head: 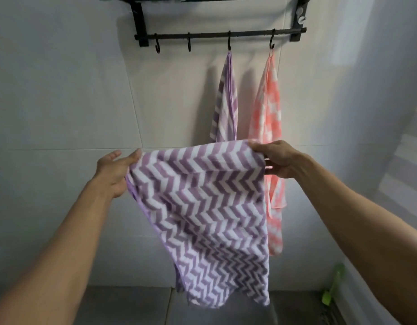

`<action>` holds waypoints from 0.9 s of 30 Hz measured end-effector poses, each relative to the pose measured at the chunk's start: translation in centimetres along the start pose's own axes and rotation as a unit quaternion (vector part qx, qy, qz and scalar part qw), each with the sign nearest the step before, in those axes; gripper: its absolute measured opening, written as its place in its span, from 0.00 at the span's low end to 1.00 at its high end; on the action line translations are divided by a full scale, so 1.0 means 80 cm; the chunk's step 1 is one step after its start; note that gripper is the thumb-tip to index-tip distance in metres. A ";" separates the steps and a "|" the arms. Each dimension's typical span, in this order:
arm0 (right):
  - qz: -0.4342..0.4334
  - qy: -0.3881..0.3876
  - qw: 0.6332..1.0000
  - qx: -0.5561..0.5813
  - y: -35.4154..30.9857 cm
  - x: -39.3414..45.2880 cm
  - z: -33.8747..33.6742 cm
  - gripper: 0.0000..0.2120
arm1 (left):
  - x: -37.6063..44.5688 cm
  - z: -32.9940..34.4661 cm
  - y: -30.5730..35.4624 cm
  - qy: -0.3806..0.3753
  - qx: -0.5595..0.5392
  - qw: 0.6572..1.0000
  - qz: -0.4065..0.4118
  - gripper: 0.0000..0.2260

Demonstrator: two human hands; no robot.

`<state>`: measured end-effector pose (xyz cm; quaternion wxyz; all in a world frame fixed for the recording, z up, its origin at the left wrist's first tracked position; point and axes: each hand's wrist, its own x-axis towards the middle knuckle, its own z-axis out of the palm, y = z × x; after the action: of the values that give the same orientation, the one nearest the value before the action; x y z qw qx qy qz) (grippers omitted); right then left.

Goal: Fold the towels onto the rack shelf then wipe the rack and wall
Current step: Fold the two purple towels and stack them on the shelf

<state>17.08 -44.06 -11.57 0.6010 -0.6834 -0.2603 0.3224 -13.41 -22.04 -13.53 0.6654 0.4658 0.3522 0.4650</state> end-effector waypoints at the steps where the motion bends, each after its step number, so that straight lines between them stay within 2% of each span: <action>1: 0.001 -0.004 1.000 -0.007 0.002 -0.002 0.000 0.18 | -0.001 0.000 0.001 -0.013 -0.010 1.000 -0.002 0.37; 5: -0.032 0.054 0.994 0.088 -0.007 0.001 -0.005 0.17 | 0.004 -0.005 0.008 -0.060 -0.061 0.996 0.019 0.36; 7: -0.027 0.064 0.993 0.091 -0.008 0.004 -0.008 0.16 | -0.002 -0.002 -0.002 -0.074 -0.014 0.997 -0.021 0.24; 9: -0.020 0.068 0.995 0.070 -0.002 0.004 -0.006 0.15 | -0.004 -0.001 -0.017 -0.054 0.034 0.996 -0.063 0.12; 11: -0.021 0.080 0.993 0.079 0.006 0.006 -0.007 0.15 | 0.000 -0.003 -0.022 -0.003 0.045 0.995 -0.086 0.16; 13: -0.019 0.060 0.994 0.089 0.011 0.007 -0.008 0.17 | 0.009 -0.009 -0.017 0.015 0.034 0.997 -0.075 0.31; 15: 0.000 0.014 0.999 0.029 0.014 0.006 -0.005 0.20 | 0.012 -0.011 -0.012 0.017 0.030 0.998 -0.055 0.38; 17: -0.003 0.015 1.000 -0.013 0.015 0.004 0.001 0.15 | 0.006 -0.008 -0.011 0.011 0.035 0.998 -0.041 0.35; 19: -0.023 0.050 0.998 0.014 0.012 0.007 0.004 0.13 | 0.002 -0.006 -0.015 0.006 0.045 0.999 -0.029 0.32; 21: -0.018 0.042 0.999 0.006 0.009 0.007 0.005 0.12 | 0.000 -0.006 -0.023 -0.006 0.075 0.996 -0.039 0.32; 23: -0.006 0.034 0.998 -0.046 0.009 0.009 0.005 0.09 | -0.001 -0.006 -0.026 0.006 0.103 0.994 -0.047 0.32; 27: -0.024 0.084 0.995 -0.054 0.009 0.018 0.000 0.08 | 0.007 -0.002 -0.019 0.044 0.093 0.994 -0.036 0.30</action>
<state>17.96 -43.08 -12.50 0.5906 -0.7330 -0.2421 0.2351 -12.92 -21.68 -15.06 0.6193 0.4921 0.4393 0.4257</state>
